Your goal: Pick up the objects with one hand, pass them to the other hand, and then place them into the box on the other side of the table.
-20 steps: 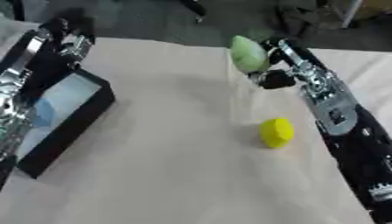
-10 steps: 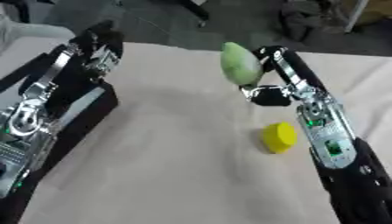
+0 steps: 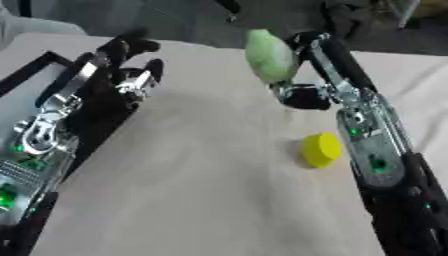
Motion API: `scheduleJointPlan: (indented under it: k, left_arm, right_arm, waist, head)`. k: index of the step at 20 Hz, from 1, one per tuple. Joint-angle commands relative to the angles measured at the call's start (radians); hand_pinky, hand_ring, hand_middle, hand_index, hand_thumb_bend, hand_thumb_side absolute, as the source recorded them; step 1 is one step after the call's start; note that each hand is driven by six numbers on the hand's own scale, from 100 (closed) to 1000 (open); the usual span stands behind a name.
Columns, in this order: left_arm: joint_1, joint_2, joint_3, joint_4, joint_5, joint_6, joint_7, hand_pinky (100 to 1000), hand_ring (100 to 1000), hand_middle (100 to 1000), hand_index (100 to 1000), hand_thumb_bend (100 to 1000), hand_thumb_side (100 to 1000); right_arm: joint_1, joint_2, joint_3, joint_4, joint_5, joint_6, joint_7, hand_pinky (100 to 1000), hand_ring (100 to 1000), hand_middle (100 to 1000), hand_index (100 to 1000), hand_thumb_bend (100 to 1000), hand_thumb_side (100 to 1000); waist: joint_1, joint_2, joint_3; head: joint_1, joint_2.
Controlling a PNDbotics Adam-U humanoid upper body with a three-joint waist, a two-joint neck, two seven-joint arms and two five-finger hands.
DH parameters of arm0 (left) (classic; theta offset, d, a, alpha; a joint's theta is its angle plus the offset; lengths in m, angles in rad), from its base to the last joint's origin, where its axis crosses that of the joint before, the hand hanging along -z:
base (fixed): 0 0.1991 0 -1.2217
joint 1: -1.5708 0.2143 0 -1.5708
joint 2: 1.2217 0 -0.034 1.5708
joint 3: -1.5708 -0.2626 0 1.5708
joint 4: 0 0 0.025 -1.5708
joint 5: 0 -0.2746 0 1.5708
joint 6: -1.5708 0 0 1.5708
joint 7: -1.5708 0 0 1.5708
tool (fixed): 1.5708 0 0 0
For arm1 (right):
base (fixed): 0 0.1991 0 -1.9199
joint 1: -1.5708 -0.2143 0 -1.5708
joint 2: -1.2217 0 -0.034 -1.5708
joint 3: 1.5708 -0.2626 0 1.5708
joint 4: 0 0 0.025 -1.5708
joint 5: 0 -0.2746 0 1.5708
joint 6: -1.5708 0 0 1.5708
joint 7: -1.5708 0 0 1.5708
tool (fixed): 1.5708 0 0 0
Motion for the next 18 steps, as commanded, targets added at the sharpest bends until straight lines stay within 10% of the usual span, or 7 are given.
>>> scheduleJointPlan:
  k: [1, 18]
  left_arm:
    - [-0.027, -0.004, -0.006, -0.008, -0.026, 0.019, -0.016, 860, 1000, 997, 821, 178, 489]
    - [-0.047, -0.034, -0.041, 0.030, -0.067, 0.078, -0.053, 876, 1000, 1000, 821, 305, 465]
  right_arm:
    - [-0.017, -0.002, 0.011, -0.028, 0.039, -0.005, -0.001, 745, 565, 425, 585, 100, 100]
    - [-0.025, -0.013, 0.079, -0.058, 0.104, -0.096, -0.033, 760, 566, 435, 586, 100, 100]
  waist:
    - [0.003, 0.002, 0.001]
    - [0.003, 0.011, 0.007]
  head:
    - [0.005, 0.004]
    - [0.010, -0.014]
